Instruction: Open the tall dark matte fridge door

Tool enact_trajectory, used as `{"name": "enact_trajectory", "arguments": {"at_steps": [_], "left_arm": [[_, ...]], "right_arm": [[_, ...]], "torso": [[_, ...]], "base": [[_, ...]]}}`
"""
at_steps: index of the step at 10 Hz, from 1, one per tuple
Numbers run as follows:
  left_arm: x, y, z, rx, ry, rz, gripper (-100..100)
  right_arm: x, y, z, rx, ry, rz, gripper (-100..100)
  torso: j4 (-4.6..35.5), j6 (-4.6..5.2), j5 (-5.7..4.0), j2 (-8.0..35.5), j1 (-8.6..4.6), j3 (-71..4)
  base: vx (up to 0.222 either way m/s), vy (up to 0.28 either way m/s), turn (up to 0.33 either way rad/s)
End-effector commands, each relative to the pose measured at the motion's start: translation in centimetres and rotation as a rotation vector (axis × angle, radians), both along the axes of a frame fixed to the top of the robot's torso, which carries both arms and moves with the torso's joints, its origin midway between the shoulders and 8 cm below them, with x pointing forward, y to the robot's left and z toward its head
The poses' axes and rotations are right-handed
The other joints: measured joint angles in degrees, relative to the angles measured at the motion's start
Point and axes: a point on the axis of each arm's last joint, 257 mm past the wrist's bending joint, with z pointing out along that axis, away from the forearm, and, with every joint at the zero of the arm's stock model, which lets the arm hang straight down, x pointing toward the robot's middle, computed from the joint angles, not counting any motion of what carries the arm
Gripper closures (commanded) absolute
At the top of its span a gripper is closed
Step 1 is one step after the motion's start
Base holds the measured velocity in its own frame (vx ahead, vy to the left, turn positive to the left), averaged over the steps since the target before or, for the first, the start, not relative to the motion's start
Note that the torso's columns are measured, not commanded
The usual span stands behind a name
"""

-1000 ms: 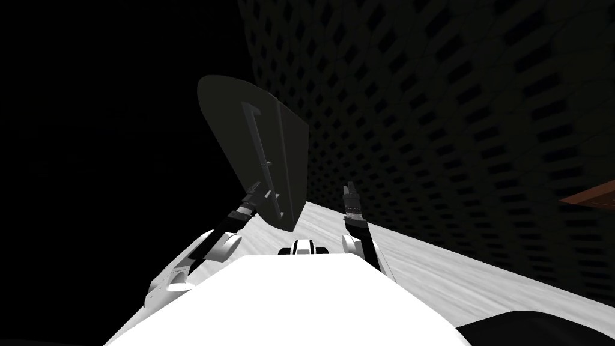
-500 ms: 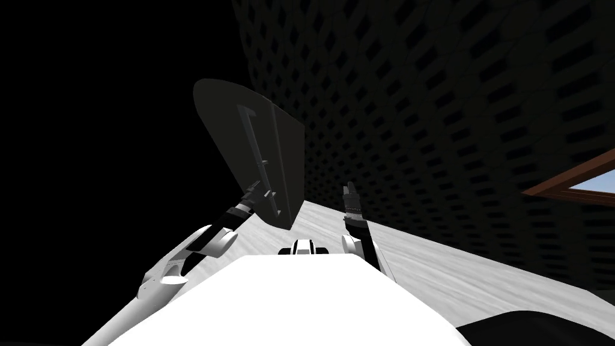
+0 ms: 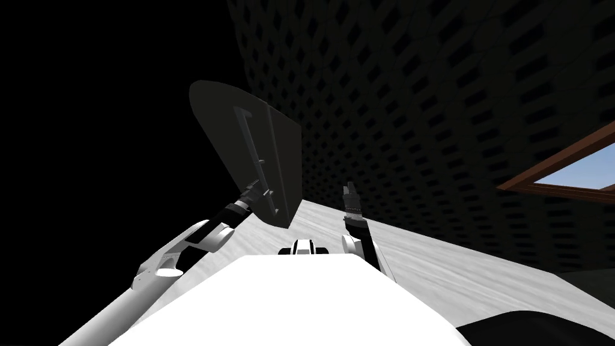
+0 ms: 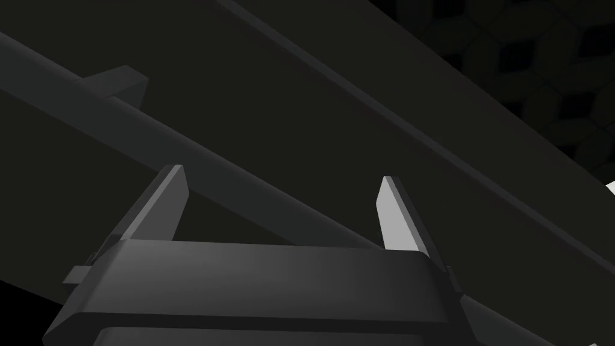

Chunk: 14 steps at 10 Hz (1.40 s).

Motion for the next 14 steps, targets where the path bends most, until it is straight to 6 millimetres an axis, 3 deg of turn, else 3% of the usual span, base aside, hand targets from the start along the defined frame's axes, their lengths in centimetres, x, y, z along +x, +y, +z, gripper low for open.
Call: {"name": "enact_trajectory", "arguments": {"at_steps": [1,9,10,11,13,14], "left_arm": [[0.7,1.1,0.0,-0.034,0.039,0.003,-100],[3.1,5.7,1.0,-0.104,0.144,0.057,-100],[3.6,7.0,1.6,-0.115,0.161,0.078,-100],[3.6,7.0,1.6,-0.119,0.162,0.078,-100],[4.7,9.6,3.0,-0.136,0.187,0.127,-100],[4.7,9.6,3.0,-0.151,0.19,0.125,-100]], "right_arm": [[0.0,0.0,0.0,0.0,0.0,0.0,0],[0.0,0.0,0.0,0.0,0.0,0.0,0],[0.0,0.0,0.0,0.0,0.0,0.0,0],[0.0,0.0,0.0,0.0,0.0,0.0,0],[0.0,0.0,0.0,0.0,0.0,0.0,0],[0.0,0.0,0.0,0.0,0.0,0.0,0]], "torso": [[0.0,0.02,-0.01,0.0,-0.04,0.0],[0.0,0.02,0.0,0.0,0.0,0.0],[0.0,0.0,0.0,0.0,0.0,0.0],[0.0,0.02,-0.01,0.0,-0.02,0.0],[0.0,0.02,-0.01,0.0,-0.02,0.0],[0.0,0.02,-0.01,0.0,-0.02,0.0]], "base": [[-0.043,-0.045,-0.028],[-0.026,-0.031,-0.043],[-0.014,-0.023,-0.055],[-0.012,-0.018,-0.026],[-0.011,-0.023,-0.066],[-0.007,-0.015,-0.028]]}}
